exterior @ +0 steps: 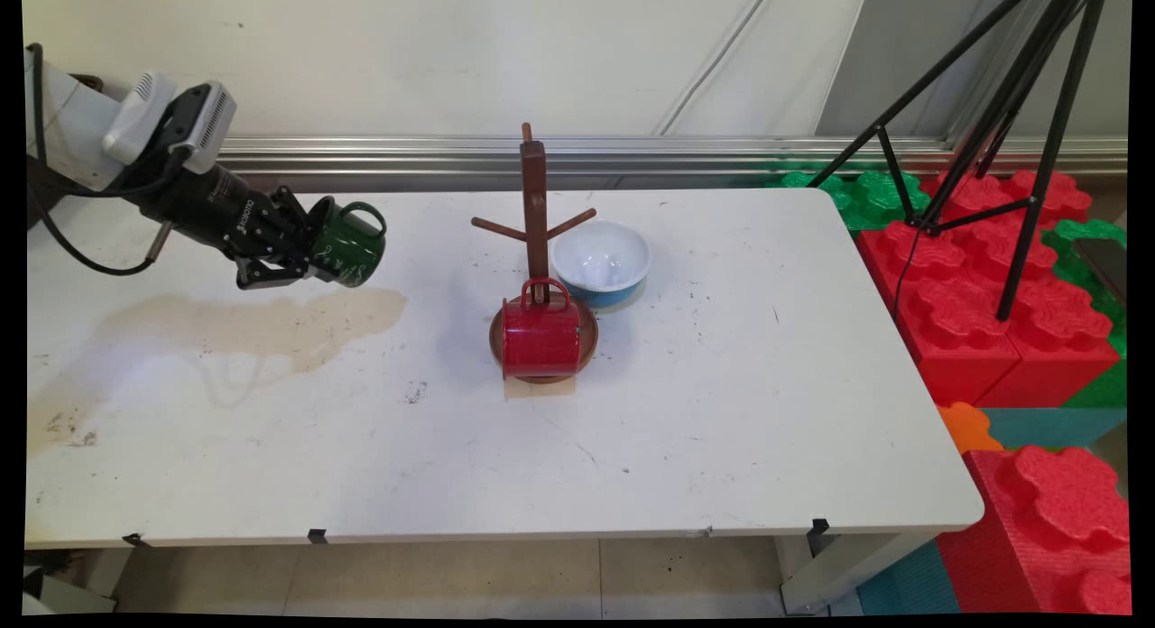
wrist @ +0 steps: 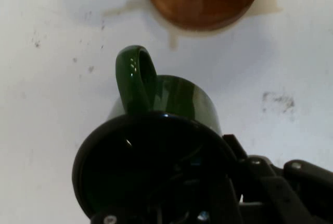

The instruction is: Place the picked object on the table

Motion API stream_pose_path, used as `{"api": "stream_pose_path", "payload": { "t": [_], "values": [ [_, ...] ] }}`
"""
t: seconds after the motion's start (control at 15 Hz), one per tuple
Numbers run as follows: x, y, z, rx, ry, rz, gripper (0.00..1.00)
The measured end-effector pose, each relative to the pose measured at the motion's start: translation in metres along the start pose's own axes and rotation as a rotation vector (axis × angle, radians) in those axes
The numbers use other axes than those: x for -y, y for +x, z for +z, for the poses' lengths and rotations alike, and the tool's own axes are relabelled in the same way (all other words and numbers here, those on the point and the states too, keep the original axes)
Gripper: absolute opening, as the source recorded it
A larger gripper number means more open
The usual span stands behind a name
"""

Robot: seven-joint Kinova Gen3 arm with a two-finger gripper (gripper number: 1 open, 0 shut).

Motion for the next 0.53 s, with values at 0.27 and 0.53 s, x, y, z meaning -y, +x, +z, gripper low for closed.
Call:
{"api": "stream_pose_path", "payload": {
  "t": [0.27,0.53],
  "values": [
    [0.008,-0.011,0.007,0.029,0.006,-0.037,0.0],
    [0.013,-0.02,0.014,0.04,0.005,-0.065,0.0]
  ]
}}
